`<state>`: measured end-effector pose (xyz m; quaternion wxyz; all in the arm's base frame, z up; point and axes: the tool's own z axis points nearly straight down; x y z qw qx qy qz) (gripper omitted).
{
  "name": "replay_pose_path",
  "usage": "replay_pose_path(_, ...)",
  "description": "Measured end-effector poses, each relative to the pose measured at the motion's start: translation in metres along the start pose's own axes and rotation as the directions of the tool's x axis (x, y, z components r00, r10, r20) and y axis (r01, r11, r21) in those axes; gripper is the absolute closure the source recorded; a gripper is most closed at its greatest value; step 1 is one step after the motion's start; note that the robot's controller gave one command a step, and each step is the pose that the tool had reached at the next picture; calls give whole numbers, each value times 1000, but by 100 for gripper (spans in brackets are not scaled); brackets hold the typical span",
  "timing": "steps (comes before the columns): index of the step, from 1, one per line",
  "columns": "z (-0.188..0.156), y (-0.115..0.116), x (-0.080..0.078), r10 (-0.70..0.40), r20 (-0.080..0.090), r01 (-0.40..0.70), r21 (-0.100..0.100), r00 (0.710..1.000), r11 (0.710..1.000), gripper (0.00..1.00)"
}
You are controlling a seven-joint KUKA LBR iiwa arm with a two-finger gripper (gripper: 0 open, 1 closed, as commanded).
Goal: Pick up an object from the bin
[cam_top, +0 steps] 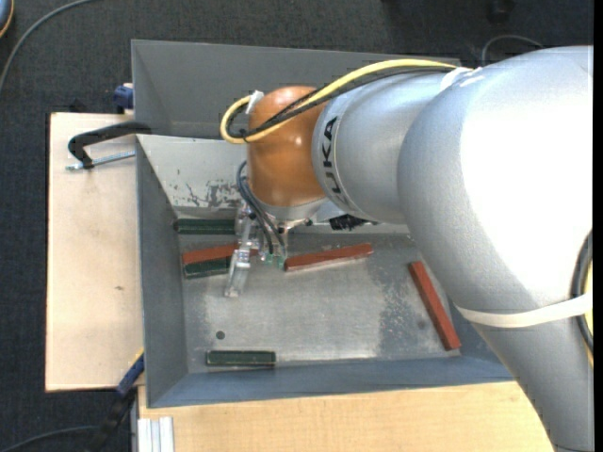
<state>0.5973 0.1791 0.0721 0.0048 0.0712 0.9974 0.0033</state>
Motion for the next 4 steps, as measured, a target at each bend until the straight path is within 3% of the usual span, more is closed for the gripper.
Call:
replay_pose_path(1, -6, -3, -3, 5, 6, -5, -1, 1000, 1000, 100)
replay_pose_path(2, 1, -4, 2, 5, -8, -5, 4, 1000, 1000, 0)
replay_pose_path(3, -1, -4, 0, 5, -3, -5, 2, 1000, 1000, 100)
replay_pose_path(4, -150, 4, 2, -134, 5, 134, 1, 991, 991, 100)
